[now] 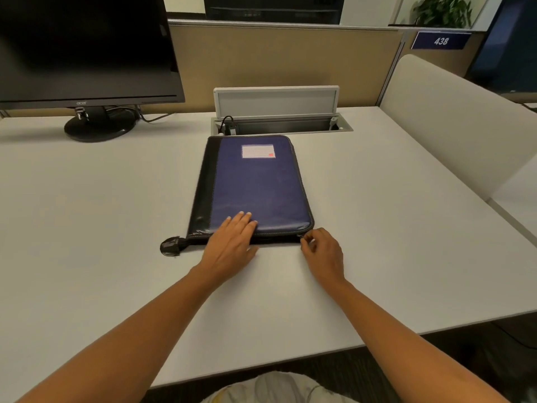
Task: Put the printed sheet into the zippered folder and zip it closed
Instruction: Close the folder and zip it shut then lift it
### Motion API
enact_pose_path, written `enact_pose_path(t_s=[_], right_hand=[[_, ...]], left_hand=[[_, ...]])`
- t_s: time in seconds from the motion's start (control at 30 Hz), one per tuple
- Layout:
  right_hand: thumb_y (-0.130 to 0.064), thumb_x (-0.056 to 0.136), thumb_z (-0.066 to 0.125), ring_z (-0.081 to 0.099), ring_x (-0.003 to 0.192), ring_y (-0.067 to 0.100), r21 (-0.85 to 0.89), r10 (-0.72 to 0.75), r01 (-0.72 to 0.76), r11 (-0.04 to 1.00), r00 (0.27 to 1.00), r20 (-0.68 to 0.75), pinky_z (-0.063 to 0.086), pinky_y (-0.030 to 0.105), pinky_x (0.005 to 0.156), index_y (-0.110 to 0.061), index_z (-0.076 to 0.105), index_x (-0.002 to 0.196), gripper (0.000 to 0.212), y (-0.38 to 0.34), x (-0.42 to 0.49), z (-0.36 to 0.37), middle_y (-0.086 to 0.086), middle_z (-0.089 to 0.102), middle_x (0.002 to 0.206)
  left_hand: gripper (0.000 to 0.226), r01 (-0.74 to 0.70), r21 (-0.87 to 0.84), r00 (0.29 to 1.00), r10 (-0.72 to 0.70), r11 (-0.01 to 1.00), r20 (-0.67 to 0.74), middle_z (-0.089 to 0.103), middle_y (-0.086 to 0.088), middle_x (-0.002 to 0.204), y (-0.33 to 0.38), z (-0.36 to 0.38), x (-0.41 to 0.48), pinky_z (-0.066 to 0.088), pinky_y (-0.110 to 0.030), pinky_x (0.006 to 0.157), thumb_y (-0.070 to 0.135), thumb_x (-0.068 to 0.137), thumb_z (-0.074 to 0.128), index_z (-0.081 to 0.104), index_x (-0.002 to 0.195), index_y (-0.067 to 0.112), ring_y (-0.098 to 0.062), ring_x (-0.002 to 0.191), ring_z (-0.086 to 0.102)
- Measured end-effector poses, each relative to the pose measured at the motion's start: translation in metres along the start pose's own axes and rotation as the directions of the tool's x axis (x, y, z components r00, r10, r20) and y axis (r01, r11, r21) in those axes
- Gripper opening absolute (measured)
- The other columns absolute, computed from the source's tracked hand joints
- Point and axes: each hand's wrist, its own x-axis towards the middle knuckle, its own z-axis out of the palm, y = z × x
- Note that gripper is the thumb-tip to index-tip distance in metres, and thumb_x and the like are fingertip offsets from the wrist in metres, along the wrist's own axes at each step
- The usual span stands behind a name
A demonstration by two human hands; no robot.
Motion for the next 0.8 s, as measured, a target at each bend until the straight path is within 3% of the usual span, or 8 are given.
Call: enact_pose_path(t_s=[0.1, 0.33, 0.8], right_hand=[[-0.018, 0.085, 0.059, 0.050, 0.064, 0.012, -0.001, -0.054, 0.054, 0.999, 0.997, 0.059, 0.031, 0.014, 0.055, -0.009, 0.063, 0.085, 0.009, -0.015, -0.003, 0.008, 0.006, 0.065, 0.086], [-0.023, 0.085, 0.058, 0.061, 0.080, 0.022, -0.022, -0.127, 0.132, 0.991, 0.978, 0.167, 0.035, 0.021, 0.065, -0.012, 0.068, 0.090, 0.015, -0.038, -0.011, 0.023, 0.007, 0.069, 0.091], [-0.016, 0.084, 0.059, 0.058, 0.077, 0.021, -0.021, -0.154, 0.161, 0.987, 0.968, 0.198, 0.032, 0.018, 0.065, -0.006, 0.067, 0.085, 0.012, -0.037, 0.005, 0.014, 0.011, 0.066, 0.085]], left_hand=[[0.058, -0.034, -0.039, 0.999, 0.035, 0.999, 0.029, 0.018, -0.006, 0.155, 0.014, 0.003, 0.010, 0.011, -0.032, 0.116, 0.039, 0.095, 0.038, 0.021, 0.144, 0.014, -0.020, 0.143, 0.013], [0.054, -0.070, 0.041, 0.991, 0.065, 0.997, 0.116, 0.014, -0.011, 0.155, 0.010, 0.006, 0.017, 0.020, -0.034, 0.114, 0.010, 0.098, 0.036, 0.011, 0.145, 0.010, -0.024, 0.143, 0.014], [0.054, -0.169, 0.145, 0.979, 0.149, 0.975, 0.139, 0.007, -0.017, 0.155, -0.010, 0.006, -0.006, 0.009, -0.032, 0.116, 0.002, 0.097, 0.028, 0.004, 0.145, 0.004, -0.027, 0.143, 0.009]])
